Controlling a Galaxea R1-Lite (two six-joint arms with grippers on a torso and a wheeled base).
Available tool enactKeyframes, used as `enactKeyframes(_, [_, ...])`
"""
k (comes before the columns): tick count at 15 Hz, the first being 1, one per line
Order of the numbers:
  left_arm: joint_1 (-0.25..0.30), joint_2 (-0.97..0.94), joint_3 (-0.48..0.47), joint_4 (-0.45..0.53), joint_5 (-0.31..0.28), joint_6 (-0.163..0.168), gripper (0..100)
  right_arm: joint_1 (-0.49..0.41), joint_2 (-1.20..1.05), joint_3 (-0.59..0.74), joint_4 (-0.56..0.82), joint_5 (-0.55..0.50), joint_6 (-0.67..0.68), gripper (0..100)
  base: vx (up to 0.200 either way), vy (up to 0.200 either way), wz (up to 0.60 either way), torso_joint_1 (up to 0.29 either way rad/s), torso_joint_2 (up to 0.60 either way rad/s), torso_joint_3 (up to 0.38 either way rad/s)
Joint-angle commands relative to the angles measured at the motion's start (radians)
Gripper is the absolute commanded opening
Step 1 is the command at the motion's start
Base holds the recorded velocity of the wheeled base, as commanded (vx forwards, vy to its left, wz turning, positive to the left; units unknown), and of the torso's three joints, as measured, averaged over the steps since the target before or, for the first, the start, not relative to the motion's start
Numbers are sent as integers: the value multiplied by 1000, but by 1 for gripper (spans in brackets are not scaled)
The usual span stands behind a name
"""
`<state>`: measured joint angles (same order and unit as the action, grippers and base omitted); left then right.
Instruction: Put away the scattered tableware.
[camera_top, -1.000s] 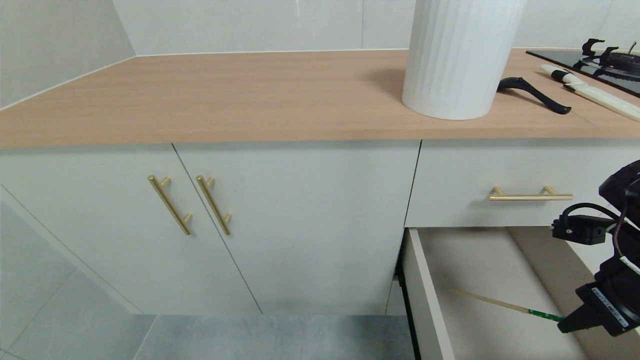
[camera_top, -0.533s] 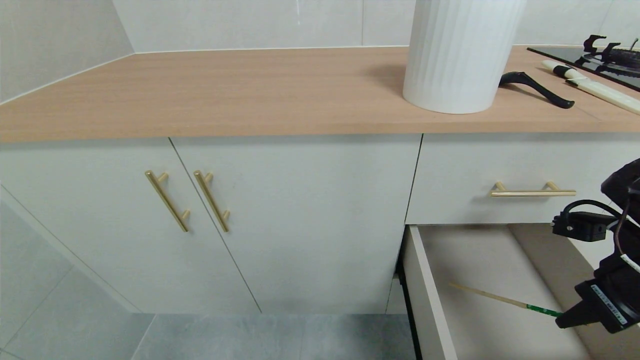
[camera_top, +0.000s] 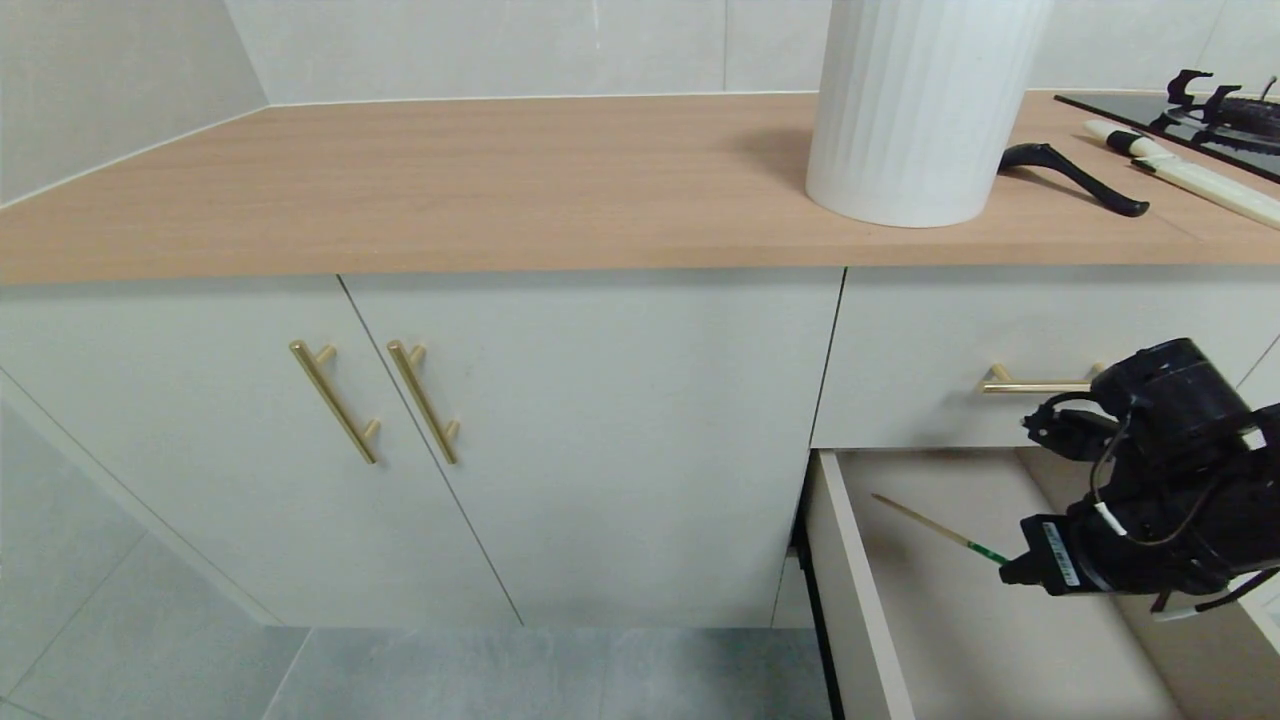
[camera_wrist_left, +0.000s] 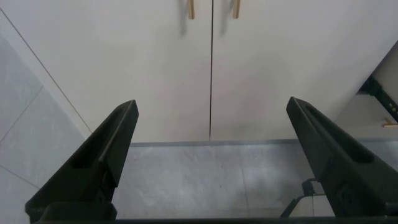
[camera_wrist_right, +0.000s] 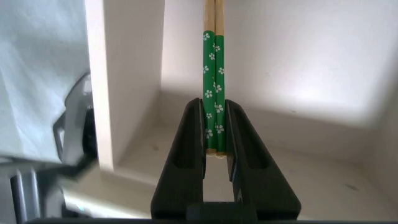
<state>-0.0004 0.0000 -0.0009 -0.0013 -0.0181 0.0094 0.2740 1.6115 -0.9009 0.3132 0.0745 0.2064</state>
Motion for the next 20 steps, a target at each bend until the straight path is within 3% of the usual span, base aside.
enactKeyframes(1, [-1, 2, -1, 0, 0, 0, 100, 36, 84, 42, -59, -24, 22, 0, 0, 0, 0, 0, 0, 0])
enactKeyframes(4, [0, 2, -1, 0, 0, 0, 100, 47, 174, 94, -195, -91, 48, 0, 0, 0, 0, 0, 0, 0])
enactKeyframes(18, [0, 2, -1, 0, 0, 0, 100, 73, 449, 181, -445, -179, 50, 0, 0, 0, 0, 0, 0, 0])
enactKeyframes(19, [0, 2, 1, 0, 0, 0, 100, 73, 449, 181, -445, -179, 50, 100, 0, 0, 0, 0, 0, 0])
enactKeyframes(20, [0, 2, 1, 0, 0, 0, 100, 73, 450, 181, -445, -179, 50, 100, 0, 0, 0, 0, 0, 0])
